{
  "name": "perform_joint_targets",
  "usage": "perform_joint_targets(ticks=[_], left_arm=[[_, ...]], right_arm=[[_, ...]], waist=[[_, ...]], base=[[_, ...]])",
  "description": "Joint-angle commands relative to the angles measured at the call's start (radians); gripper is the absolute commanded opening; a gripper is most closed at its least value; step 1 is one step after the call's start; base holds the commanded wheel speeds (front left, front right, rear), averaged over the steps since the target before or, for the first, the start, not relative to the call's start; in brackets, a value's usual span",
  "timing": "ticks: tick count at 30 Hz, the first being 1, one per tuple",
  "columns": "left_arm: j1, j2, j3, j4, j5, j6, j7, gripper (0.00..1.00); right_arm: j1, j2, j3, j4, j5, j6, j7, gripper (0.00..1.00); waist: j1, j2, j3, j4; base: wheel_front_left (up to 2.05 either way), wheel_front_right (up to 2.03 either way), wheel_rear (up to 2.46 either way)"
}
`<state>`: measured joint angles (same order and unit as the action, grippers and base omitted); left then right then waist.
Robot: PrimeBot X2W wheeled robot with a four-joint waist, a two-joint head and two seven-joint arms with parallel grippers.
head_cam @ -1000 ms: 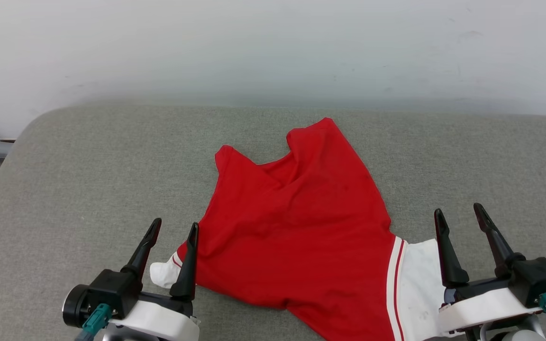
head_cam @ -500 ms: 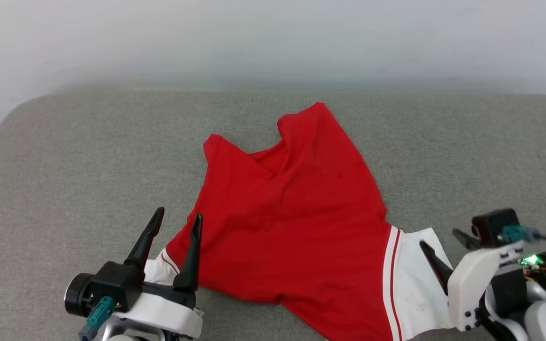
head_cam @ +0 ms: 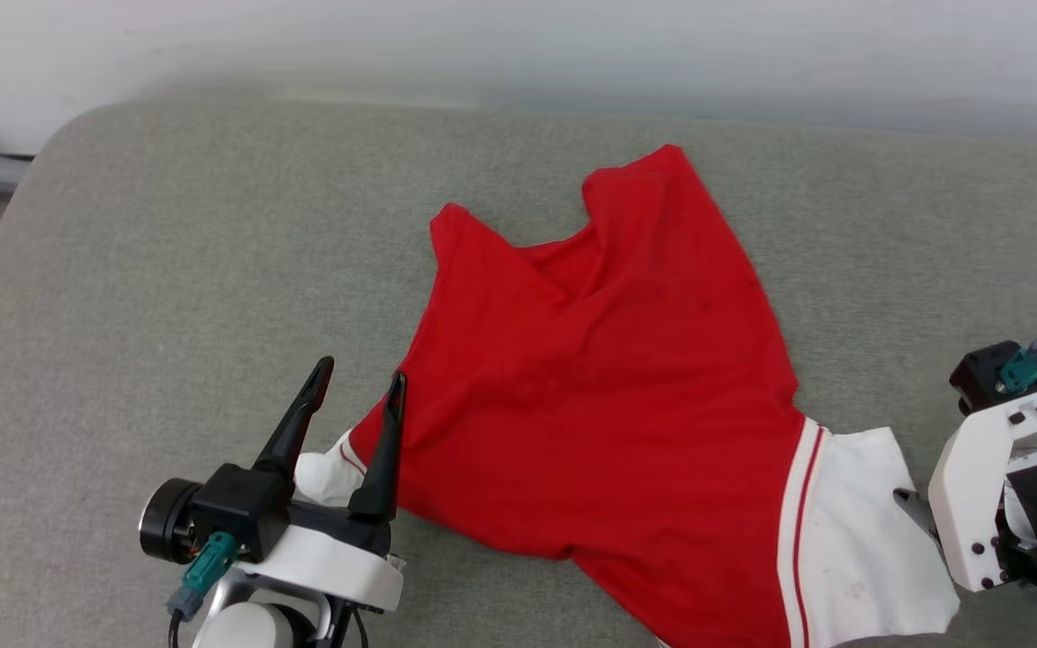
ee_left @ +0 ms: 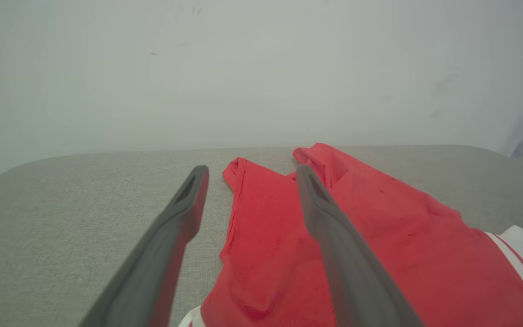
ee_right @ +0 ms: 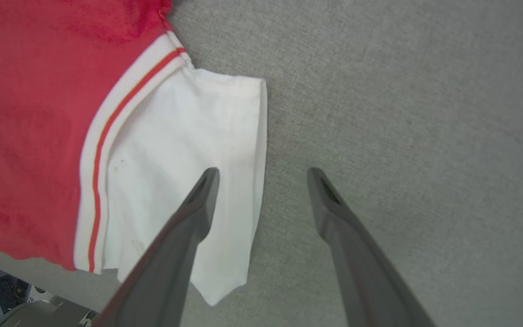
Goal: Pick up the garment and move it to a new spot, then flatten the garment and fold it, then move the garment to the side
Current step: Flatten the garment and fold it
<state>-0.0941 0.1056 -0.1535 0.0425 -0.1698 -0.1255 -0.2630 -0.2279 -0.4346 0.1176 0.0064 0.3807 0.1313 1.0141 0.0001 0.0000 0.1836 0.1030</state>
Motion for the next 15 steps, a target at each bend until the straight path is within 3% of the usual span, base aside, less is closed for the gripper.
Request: perform_joint_targets(ticks=[1, 10, 11, 12, 13, 15], left_arm=[[-0.017, -0.001, 0.001, -0.001, 0.007, -0.004, -0.002, 1.0], [-0.032, 0.011, -0.004, -0.007, 0.006, -0.005, -0.003, 1.0], [-0.033, 0.012, -0.005, -0.008, 0.006, -0.005, -0.003, 1.0], [-0.033, 0.014, -0.006, -0.009, 0.007, -0.005, -0.003, 1.0], [-0.033, 0.014, -0.008, -0.009, 0.007, -0.005, -0.003, 1.0], [-0.031, 0.016, -0.009, -0.01, 0.007, -0.005, -0.003, 1.0]], right_arm=[[-0.013, 0.009, -0.003, 0.021, 0.004, -0.001, -0.002, 1.0], [-0.006, 0.032, 0.06, 0.152, 0.012, -0.001, -0.071, 1.0], [-0.005, 0.034, 0.067, 0.167, 0.02, -0.001, -0.076, 0.85], [-0.004, 0.031, 0.075, 0.179, 0.022, -0.001, -0.078, 0.29], [-0.007, 0.022, 0.085, 0.191, 0.023, -0.001, -0.082, 0.0], [-0.018, 0.0, 0.087, 0.209, 0.025, -0.001, -0.098, 0.0]], waist=[[-0.0001, 0.0, 0.019, 0.022], [-0.0001, 0.0, 0.049, 0.05], [-0.0001, 0.0, 0.051, 0.05], [-0.0001, 0.0, 0.053, 0.051], [-0.0001, 0.0, 0.054, 0.051], [-0.0001, 0.0, 0.055, 0.05]], base=[[0.0, 0.0, 0.0], [0.0, 0.0, 0.0], [0.0, 0.0, 0.0], [0.0, 0.0, 0.0], [0.0, 0.0, 0.0], [0.0, 0.0, 0.0]])
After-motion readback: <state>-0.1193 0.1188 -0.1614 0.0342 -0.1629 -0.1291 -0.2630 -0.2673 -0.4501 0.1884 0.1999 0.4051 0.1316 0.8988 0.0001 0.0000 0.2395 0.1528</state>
